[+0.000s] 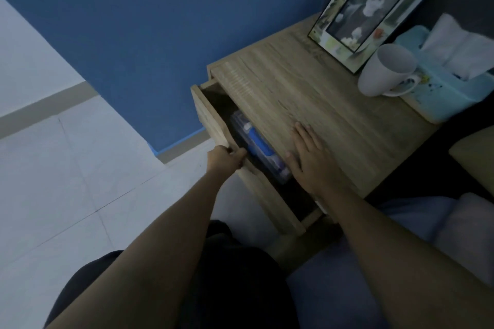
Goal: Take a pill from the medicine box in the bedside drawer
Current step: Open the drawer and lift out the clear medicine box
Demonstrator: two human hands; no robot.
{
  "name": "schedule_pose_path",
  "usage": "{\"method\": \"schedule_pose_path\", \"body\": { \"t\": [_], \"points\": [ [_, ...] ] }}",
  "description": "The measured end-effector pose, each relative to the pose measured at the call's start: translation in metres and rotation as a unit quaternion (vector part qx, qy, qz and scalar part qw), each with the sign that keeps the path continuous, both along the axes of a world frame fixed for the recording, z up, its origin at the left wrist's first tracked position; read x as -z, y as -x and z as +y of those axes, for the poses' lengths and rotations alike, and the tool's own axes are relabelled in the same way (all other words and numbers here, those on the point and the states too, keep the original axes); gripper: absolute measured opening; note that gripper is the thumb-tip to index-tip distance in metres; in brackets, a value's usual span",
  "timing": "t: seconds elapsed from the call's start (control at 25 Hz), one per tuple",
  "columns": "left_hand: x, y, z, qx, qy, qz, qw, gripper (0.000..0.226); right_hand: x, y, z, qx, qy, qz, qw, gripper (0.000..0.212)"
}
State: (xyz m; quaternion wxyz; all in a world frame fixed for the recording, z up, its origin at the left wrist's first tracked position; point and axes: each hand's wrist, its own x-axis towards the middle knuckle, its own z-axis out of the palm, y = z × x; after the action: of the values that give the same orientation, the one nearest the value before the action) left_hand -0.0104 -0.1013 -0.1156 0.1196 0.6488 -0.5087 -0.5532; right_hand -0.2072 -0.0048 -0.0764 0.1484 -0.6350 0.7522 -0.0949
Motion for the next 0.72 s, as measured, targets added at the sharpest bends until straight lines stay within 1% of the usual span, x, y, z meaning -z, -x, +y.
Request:
{"method": "schedule_pose_path", "body": {
  "t": [0.16,0.24,0.32,0.4,0.44,0.48,0.52,0.56,0.6,0.64,0.68,0.72],
  "points": [
    [0.004,-0.046,0.012,-0.007,0.001,-0.039,0.999,0.037,-0.002,-0.002,0.001,0.000,-0.005,0.010,1.000,0.056],
    [0.004,-0.066,0.017,-0.014,0.001,-0.048,0.999,0.037,-0.003,-0.006,0.000,0.016,-0.010,0.047,0.999,0.055],
    [0.000,-0.084,0.022,-0.014,-0.020,-0.056,0.998,0.039,-0.004,-0.021,0.002,0.042,0.002,0.082,0.996,0.053],
    [-0.009,-0.094,0.029,-0.021,-0.030,-0.083,0.996,0.052,-0.003,-0.049,0.010,0.054,0.026,0.088,0.994,0.052],
    [-0.013,-0.096,0.033,-0.044,0.002,-0.112,0.993,0.061,-0.001,-0.066,0.016,0.058,0.039,0.081,0.994,0.051],
    [-0.019,-0.098,0.035,-0.084,0.062,-0.138,0.985,0.068,0.002,-0.085,0.022,0.069,0.056,0.069,0.994,0.050],
    [-0.025,-0.098,0.034,-0.127,0.148,-0.150,0.969,0.071,0.006,-0.102,0.027,0.090,0.074,0.054,0.992,0.049],
    [-0.031,-0.098,0.030,-0.140,0.232,-0.149,0.951,0.068,0.010,-0.116,0.031,0.121,0.088,0.033,0.988,0.049],
    [-0.036,-0.095,0.021,-0.114,0.295,-0.145,0.937,0.063,0.014,-0.129,0.033,0.161,0.089,0.010,0.983,0.050],
    [-0.039,-0.090,0.008,-0.059,0.332,-0.146,0.930,0.056,0.018,-0.138,0.035,0.205,0.074,-0.014,0.976,0.053],
    [-0.041,-0.083,-0.006,0.009,0.348,-0.150,0.925,0.051,0.022,-0.145,0.035,0.251,0.051,-0.033,0.966,0.058],
    [-0.041,-0.075,-0.019,0.081,0.344,-0.161,0.921,0.047,0.025,-0.149,0.035,0.296,0.026,-0.045,0.954,0.065]
  ]
}}
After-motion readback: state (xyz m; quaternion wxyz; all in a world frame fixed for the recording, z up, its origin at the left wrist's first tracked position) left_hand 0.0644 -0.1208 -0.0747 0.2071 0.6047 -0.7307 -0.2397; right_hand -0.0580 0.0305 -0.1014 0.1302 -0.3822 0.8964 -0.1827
